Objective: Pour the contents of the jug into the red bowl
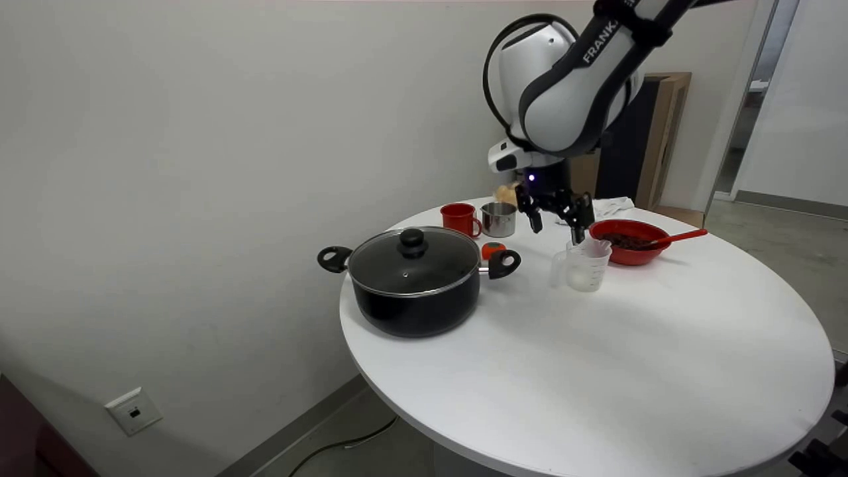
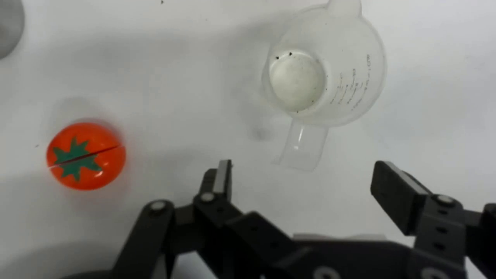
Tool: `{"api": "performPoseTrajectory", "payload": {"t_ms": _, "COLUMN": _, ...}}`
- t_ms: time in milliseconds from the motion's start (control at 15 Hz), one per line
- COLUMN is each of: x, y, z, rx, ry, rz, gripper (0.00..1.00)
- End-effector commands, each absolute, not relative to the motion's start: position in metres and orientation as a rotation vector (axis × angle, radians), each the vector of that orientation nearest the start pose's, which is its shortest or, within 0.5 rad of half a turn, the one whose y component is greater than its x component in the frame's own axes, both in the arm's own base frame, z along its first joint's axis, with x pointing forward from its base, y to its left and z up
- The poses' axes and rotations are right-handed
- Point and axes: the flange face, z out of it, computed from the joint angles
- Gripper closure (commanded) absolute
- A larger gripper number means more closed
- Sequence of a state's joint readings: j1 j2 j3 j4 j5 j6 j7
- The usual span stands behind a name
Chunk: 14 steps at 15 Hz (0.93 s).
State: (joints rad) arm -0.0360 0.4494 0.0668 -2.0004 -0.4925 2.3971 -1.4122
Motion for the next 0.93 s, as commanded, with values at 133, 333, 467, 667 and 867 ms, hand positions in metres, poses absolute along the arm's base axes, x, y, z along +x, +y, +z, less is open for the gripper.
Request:
{"api": "performPoseTrajectory", "payload": {"t_ms": 133, "x": 0.602, "y": -0.007, "z": 0.325, "rx": 1.984, "ry": 2.210, "rz": -0.144, "gripper": 0.00}}
{"api": "performPoseTrajectory", "payload": {"t_ms": 333, "x": 0.605, "y": -0.043, "z": 0.366, "rx": 2.205, "ry": 2.046, "rz": -0.097, "gripper": 0.00}}
{"api": "performPoseTrajectory", "payload": {"t_ms": 467, "x": 0.605, "y": -0.067, "z": 0.391, "rx": 2.323, "ry": 1.940, "rz": -0.071, "gripper": 0.00}}
{"api": "performPoseTrajectory", "payload": {"t_ms": 667, "x": 0.603, "y": -0.087, "z": 0.417, "rx": 2.494, "ry": 1.763, "rz": -0.104, "gripper": 0.00}}
{"api": "performPoseTrajectory", "payload": {"t_ms": 867, "x": 0.601, "y": -0.088, "z": 0.433, "rx": 2.643, "ry": 1.576, "rz": -0.172, "gripper": 0.00}}
